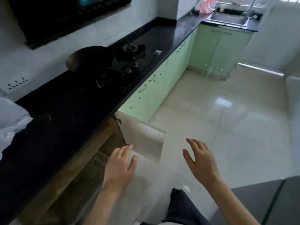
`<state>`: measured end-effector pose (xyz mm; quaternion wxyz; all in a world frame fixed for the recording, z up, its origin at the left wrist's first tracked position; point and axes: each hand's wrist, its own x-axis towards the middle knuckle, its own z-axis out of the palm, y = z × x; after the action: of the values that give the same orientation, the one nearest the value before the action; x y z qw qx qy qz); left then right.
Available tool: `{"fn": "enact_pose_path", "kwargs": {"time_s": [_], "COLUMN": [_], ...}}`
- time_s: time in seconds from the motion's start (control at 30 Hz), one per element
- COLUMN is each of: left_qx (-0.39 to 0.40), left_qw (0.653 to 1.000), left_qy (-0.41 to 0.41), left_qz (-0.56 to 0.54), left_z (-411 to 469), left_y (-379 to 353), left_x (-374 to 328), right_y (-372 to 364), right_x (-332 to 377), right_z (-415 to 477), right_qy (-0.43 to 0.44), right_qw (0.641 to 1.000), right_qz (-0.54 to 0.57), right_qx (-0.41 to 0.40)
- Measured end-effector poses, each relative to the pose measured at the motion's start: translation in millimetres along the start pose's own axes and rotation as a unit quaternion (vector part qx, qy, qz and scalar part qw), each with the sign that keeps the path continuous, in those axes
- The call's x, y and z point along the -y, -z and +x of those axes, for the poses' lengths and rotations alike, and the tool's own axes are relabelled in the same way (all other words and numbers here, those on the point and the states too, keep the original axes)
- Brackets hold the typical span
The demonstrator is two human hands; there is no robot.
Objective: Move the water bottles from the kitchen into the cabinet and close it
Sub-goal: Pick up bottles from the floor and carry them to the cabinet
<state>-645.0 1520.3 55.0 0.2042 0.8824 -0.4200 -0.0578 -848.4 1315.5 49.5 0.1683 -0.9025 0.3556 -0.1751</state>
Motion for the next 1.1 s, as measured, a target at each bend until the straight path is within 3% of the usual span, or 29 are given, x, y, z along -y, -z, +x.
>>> {"fn": "enact_pose_path", "kwargs": {"time_s": [0.37,0.6,0.87,1.1], "left_qx": [0.047,0.063,0.076,0.081], "left_qw": [0.985,0.963,0.949,0.943], "left_qy": [-0.166,-0.259,-0.303,-0.32], "left_qz": [-0.015,-0.03,-0.04,-0.049], "left_z": [184,274,406,583], "left_y": [-110,-149,-212,-250], "left_x": [-198,-329,-385,-419], "right_y": [68,127,111,107], "right_x": [-202,-295,-382,-443], "right_z": [68,145,238,398], "right_qy": [-0.139,-0.17,-0.223,-0.25], "right_qw": [0.989,0.98,0.97,0.965], "right_qz": [-0.028,-0.027,-0.011,-0.023], "right_qx": [-0.032,-0.097,-0.097,-0.079]}}
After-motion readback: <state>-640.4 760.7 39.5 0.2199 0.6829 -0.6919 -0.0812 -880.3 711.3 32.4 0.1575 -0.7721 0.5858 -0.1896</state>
